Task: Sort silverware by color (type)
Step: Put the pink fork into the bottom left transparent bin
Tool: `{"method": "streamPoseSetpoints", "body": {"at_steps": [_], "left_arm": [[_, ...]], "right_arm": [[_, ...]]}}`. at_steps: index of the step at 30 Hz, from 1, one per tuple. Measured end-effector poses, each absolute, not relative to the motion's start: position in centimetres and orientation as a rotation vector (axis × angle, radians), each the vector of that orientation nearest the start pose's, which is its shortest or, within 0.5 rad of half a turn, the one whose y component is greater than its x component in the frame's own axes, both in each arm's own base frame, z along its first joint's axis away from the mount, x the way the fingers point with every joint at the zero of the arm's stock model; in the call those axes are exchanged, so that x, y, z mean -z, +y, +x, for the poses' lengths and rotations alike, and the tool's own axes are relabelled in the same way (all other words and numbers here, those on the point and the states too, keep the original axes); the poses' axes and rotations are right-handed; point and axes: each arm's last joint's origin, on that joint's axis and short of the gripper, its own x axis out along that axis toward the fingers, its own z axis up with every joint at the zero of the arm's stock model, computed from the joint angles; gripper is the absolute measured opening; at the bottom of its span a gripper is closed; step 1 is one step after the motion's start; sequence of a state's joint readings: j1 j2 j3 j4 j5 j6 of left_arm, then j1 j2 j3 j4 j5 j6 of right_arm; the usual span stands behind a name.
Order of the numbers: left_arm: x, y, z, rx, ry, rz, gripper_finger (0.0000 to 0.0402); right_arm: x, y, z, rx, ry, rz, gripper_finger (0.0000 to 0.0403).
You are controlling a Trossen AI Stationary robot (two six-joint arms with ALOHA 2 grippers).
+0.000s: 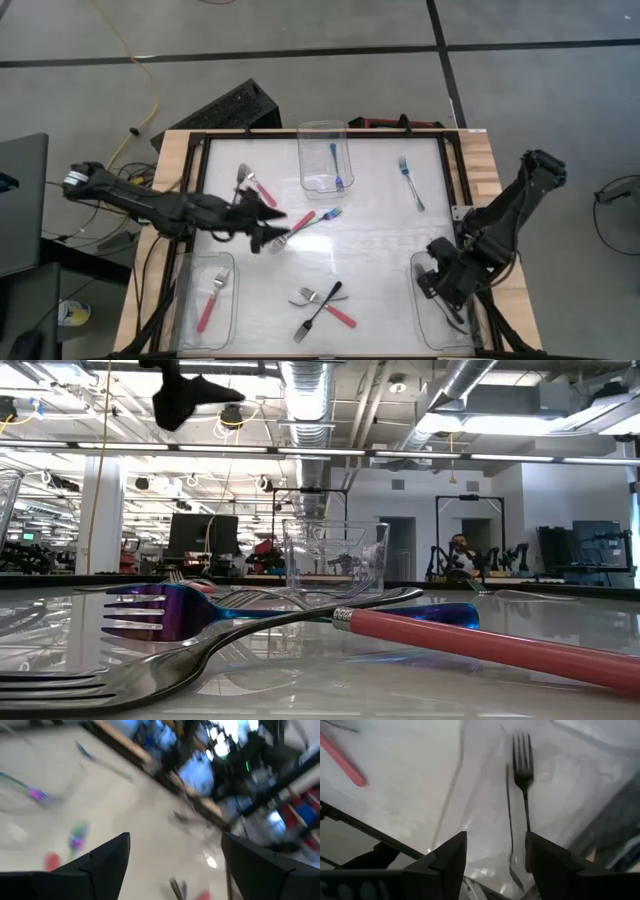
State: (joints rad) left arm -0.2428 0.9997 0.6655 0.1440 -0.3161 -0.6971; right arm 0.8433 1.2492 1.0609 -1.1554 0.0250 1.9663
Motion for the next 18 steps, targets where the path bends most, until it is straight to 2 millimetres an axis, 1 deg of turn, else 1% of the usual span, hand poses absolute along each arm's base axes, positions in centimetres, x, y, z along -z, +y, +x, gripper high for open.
{"method": "streamPoseSetpoints", "body": {"at_steps": [2,4,7,10,14,18], "left_arm": [[-26.7,-4.9,23.1,-0.120,0.232,-0.652,0.0297],[-24.9,-5.2,24.4,-0.147,0.312,-0.665,0.0297],[-22.7,-5.2,26.0,-0.232,0.444,-0.673,0.0297],[-21.0,-4.9,27.2,-0.351,0.640,-0.653,0.0295],[-19.7,-4.6,28.3,-0.507,0.886,-0.602,0.0283],[-18.8,-5.0,30.1,-0.523,1.019,-0.516,0.0269]], "right_arm": [[-27.7,15.2,14.5,0.656,1.310,1.028,0.0224],[-28.3,14.9,15.0,0.616,1.296,1.023,0.0222],[-29.2,14.6,15.6,0.568,1.256,0.997,0.0221],[-29.9,14.4,16.0,0.539,1.201,0.969,0.0221],[-30.0,14.2,16.3,0.522,1.175,0.943,0.0221],[-29.9,14.1,16.4,0.515,1.178,0.916,0.0221]]}}
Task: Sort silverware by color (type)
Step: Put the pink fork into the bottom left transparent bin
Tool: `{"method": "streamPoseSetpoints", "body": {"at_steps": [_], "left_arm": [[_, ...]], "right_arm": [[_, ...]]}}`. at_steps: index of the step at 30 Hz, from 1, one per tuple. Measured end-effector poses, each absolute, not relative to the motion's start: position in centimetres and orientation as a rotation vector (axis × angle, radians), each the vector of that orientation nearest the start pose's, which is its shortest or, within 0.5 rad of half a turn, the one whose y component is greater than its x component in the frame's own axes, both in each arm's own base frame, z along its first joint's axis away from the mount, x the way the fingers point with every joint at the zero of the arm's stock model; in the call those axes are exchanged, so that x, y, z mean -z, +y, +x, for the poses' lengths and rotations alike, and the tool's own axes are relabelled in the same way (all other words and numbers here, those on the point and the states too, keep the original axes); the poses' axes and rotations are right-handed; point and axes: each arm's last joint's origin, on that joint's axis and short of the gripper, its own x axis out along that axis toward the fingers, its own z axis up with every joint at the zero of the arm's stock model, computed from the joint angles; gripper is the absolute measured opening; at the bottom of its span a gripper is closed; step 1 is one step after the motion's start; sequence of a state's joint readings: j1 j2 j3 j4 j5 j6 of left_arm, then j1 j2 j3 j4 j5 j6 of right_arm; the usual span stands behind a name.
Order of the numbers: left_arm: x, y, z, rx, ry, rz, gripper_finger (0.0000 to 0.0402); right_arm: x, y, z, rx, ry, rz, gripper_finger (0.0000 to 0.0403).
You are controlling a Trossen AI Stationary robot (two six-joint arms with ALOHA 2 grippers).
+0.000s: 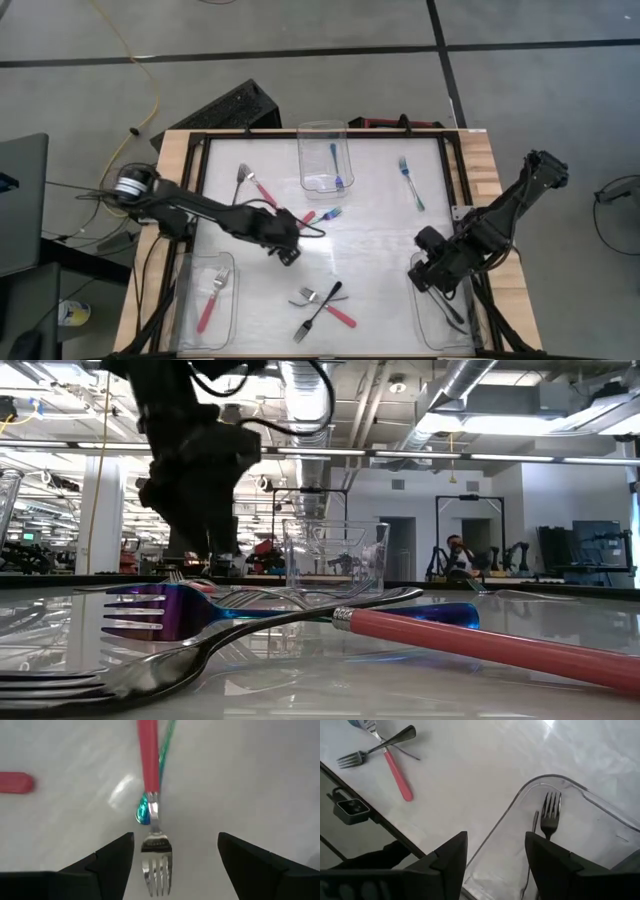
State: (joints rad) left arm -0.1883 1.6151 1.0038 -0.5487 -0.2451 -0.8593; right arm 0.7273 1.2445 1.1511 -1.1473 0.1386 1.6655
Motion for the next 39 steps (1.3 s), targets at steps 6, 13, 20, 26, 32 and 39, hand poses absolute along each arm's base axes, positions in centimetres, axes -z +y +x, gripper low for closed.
{"method": "streamPoseSetpoints", "body": {"at_steps": [6,13,20,26,32,39], "left_arm": [[-16.2,-5.3,31.7,-0.537,1.148,-0.476,0.0261],[-14.7,-5.7,31.8,-0.593,1.193,-0.493,0.0260],[-14.7,-5.7,31.8,-0.592,1.193,-0.483,0.0248],[-14.6,-5.6,31.4,-0.599,1.229,-0.465,0.0160],[-15.2,-5.5,31.2,-0.585,1.284,-0.408,0.0097],[-20.7,-5.9,30.9,-0.547,1.153,-0.418,0.0097]], "right_arm": [[-29.9,14.0,16.5,0.504,1.177,0.901,0.0221],[-29.9,14.0,16.5,0.506,1.171,0.891,0.0221],[-29.9,13.9,16.5,0.514,1.142,0.874,0.0221],[-29.9,13.7,16.7,0.498,1.143,0.840,0.0221],[-29.9,13.3,17.0,0.500,1.139,0.830,0.0221],[-29.9,13.3,17.1,0.491,1.136,0.825,0.0221]]}}
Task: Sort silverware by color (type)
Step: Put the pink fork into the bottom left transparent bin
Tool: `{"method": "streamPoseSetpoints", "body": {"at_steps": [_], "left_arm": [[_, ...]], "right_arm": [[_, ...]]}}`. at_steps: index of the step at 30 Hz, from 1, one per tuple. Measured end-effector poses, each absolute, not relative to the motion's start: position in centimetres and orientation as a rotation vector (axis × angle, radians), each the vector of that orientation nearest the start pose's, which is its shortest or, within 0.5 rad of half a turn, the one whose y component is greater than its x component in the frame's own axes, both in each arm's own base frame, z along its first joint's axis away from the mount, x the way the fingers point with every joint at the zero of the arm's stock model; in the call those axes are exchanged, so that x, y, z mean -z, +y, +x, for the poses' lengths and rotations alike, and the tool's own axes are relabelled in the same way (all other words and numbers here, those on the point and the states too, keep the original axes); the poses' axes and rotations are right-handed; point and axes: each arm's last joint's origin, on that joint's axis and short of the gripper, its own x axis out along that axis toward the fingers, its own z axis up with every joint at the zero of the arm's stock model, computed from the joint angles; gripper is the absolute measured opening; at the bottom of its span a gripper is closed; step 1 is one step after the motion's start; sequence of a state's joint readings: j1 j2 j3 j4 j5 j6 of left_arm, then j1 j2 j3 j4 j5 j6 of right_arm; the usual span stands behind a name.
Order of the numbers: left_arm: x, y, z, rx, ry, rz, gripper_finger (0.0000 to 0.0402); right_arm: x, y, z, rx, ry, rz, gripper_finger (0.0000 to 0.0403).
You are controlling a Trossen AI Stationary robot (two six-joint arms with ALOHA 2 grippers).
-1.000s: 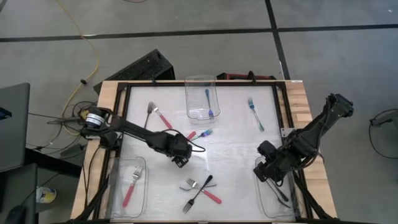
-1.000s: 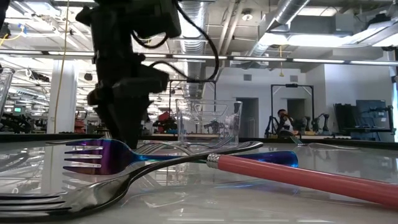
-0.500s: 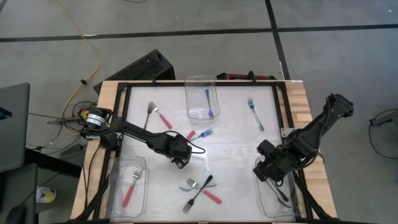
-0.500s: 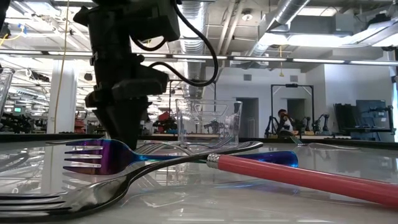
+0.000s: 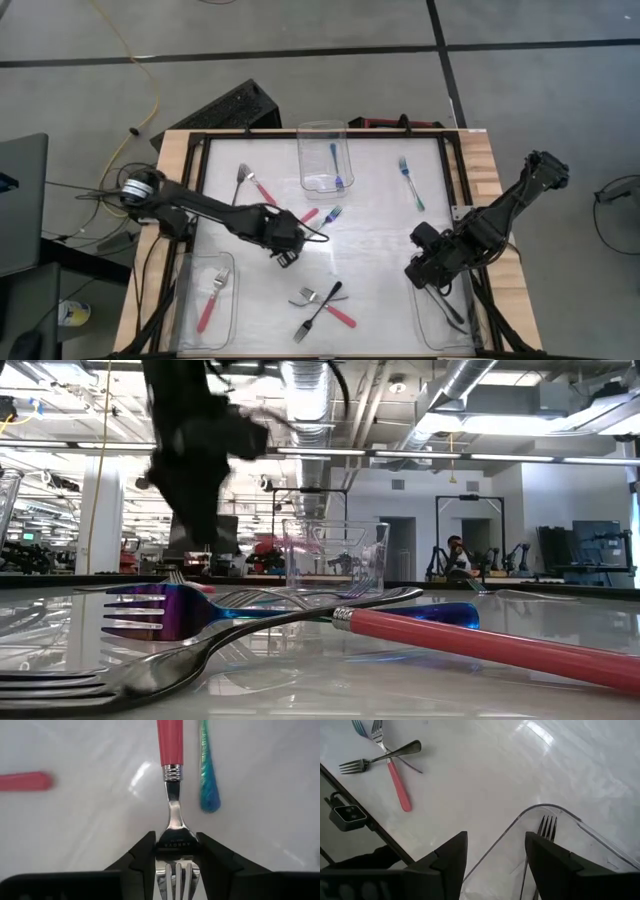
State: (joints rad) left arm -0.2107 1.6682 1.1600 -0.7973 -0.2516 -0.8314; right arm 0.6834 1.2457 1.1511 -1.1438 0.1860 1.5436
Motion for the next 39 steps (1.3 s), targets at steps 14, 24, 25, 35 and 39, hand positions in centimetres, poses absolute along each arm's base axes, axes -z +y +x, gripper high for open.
{"method": "streamPoseSetpoints", "body": {"at_steps": [14,24,25,35,39], "left_arm": [[-30.0,-9.5,20.3,-0.141,0.886,-0.304,0.0097],[-31.6,-16.3,14.7,0.284,0.905,-0.553,0.0097],[-31.6,-16.7,14.2,0.298,0.922,-0.564,0.0097],[-27.5,-20.8,9.9,0.296,1.238,-0.293,0.0097],[-26.7,-21.1,9.7,0.307,1.336,-0.251,0.0097]], "right_arm": [[-29.3,15.7,20.5,0.555,0.787,1.101,0.0221],[-30.9,14.6,26.1,0.444,0.464,1.164,0.0221],[-31.7,13.6,26.0,0.451,0.446,1.150,0.0221],[-31.7,20.1,28.8,0.171,0.156,1.097,0.0221],[-29.5,23.8,29.1,0.117,0.120,1.167,0.0221]]}}
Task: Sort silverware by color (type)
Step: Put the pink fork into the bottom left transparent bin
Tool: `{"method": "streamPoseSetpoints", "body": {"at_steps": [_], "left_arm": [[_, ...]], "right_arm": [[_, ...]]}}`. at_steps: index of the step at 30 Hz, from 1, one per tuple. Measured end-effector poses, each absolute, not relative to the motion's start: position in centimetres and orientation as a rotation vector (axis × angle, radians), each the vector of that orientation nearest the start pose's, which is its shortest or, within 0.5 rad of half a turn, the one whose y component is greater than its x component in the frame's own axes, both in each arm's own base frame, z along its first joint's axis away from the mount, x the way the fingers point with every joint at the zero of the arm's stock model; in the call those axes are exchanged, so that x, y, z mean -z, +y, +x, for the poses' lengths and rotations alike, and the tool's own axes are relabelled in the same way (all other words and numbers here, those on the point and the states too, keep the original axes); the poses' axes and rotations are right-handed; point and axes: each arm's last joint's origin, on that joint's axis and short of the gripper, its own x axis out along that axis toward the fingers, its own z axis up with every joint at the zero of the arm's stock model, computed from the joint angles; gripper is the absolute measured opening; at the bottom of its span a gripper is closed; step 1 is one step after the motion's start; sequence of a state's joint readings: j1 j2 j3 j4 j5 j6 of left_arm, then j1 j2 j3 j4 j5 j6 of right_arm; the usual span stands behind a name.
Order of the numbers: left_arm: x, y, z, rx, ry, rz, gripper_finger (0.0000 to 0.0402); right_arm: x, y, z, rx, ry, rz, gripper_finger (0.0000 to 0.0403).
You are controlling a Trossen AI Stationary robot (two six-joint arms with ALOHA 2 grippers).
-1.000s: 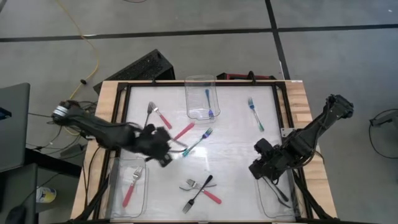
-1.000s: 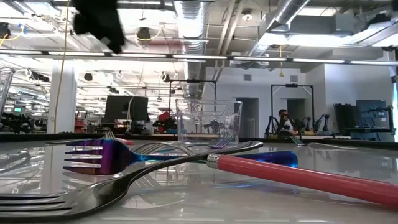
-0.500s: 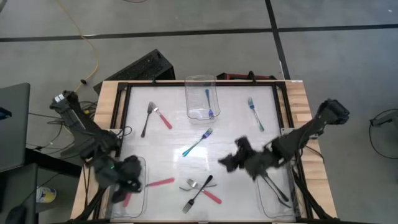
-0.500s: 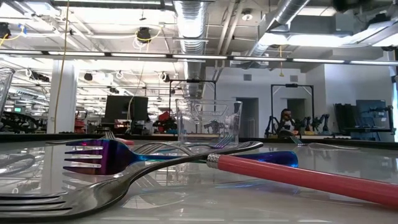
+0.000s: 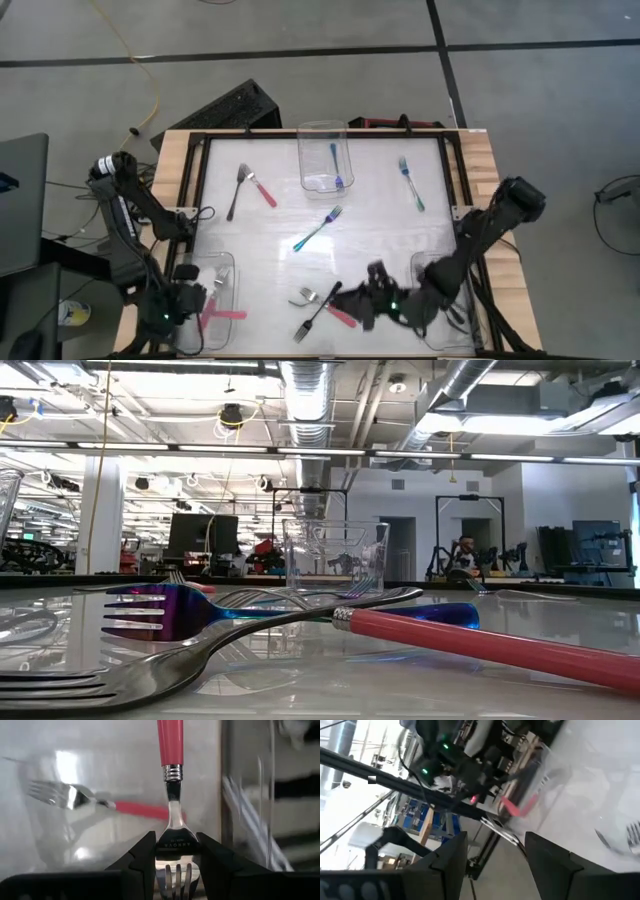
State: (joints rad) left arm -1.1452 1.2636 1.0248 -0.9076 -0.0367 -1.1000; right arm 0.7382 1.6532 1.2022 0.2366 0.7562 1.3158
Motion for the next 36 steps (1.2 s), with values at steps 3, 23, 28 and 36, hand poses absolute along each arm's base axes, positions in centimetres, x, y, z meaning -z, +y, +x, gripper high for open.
{"method": "streamPoseSetpoints", "body": {"at_steps": [3,23,28,36], "left_arm": [[-27.0,-21.1,9.4,0.424,1.328,-0.151,0.0097],[-26.8,-18.6,8.4,0.888,1.241,0.656,0.0097],[-26.7,-17.9,9.2,0.791,1.236,0.689,0.0097],[-26.8,-17.9,9.7,0.656,1.204,0.607,0.0196]], "right_arm": [[-28.0,25.2,28.6,0.179,0.106,1.203,0.0221],[-28.1,19.3,32.1,0.370,0.016,1.206,0.0221],[-29.5,15.8,32.4,0.250,0.250,1.033,0.0221],[-30.3,11.6,33.3,0.054,0.422,0.834,0.0221]]}}
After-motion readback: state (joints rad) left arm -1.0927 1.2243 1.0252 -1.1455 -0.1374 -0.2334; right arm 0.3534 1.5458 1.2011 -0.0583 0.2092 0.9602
